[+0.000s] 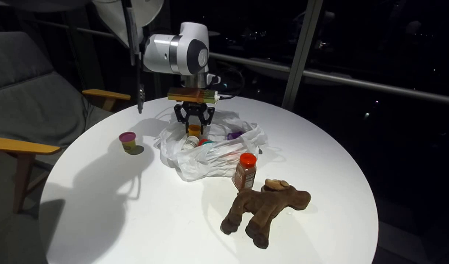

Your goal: Remove all the contents from the plastic bag and put them on the table.

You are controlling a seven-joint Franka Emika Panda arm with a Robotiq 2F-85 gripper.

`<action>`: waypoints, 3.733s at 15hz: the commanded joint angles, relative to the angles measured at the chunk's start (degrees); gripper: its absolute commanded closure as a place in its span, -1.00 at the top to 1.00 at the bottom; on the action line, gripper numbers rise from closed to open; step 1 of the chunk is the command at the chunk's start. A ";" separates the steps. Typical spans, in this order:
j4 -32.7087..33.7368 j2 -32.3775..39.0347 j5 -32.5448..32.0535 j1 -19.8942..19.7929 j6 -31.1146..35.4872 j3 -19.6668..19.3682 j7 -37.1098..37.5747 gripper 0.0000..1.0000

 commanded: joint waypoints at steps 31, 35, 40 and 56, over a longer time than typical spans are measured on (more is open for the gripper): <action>-59.08 -36.09 -3.66 14.08 8.93 -2.10 33.43 -0.44; -65.41 -37.26 -2.60 13.81 21.81 -1.83 33.97 -0.44; -67.84 -36.85 -3.41 16.51 37.24 -5.25 36.36 -0.44; -66.65 -39.05 -0.99 18.21 38.00 -10.94 36.54 1.00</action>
